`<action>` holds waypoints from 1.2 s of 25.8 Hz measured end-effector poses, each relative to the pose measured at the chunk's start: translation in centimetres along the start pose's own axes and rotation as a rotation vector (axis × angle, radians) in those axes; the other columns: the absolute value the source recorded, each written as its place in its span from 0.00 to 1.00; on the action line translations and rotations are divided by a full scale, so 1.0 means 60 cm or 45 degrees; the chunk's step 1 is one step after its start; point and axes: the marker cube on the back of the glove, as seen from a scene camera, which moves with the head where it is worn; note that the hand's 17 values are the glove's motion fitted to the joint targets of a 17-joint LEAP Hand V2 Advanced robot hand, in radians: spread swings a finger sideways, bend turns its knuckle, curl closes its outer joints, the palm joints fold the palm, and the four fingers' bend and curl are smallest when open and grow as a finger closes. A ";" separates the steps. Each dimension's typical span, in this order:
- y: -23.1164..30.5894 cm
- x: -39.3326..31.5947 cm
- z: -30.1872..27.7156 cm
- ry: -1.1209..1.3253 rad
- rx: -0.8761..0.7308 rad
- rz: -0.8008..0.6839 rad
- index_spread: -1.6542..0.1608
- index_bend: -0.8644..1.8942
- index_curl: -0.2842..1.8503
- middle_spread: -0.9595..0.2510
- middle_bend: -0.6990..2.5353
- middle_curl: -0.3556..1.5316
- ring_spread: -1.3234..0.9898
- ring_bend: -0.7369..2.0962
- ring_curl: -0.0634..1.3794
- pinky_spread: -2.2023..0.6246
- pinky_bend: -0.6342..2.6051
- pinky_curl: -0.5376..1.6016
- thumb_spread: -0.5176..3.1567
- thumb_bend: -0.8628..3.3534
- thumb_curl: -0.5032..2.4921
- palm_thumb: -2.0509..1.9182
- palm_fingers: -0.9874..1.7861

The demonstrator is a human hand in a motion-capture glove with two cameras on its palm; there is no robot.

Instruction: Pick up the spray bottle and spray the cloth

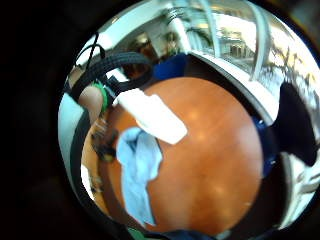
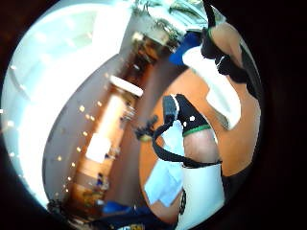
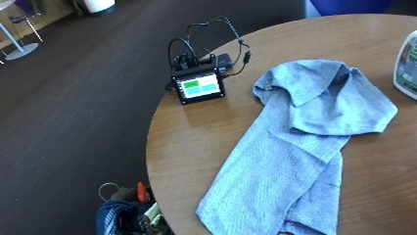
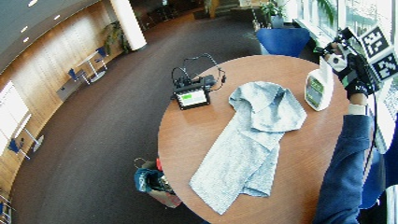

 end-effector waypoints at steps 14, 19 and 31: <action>0.007 0.222 0.123 -0.554 0.208 0.609 0.70 0.30 0.19 0.78 0.33 0.39 0.56 0.42 0.27 0.86 0.29 0.41 0.42 0.22 0.30 0.72 0.53; 0.025 0.306 0.146 -0.619 0.282 0.685 0.70 0.28 0.15 0.73 0.38 0.41 0.52 0.49 0.29 0.84 0.30 0.40 0.42 0.22 0.30 0.74 0.62; 0.003 0.318 0.162 -0.673 0.412 0.587 0.73 0.35 0.18 0.68 0.38 0.42 0.48 0.52 0.33 0.72 0.35 0.43 0.35 0.21 0.33 0.77 0.79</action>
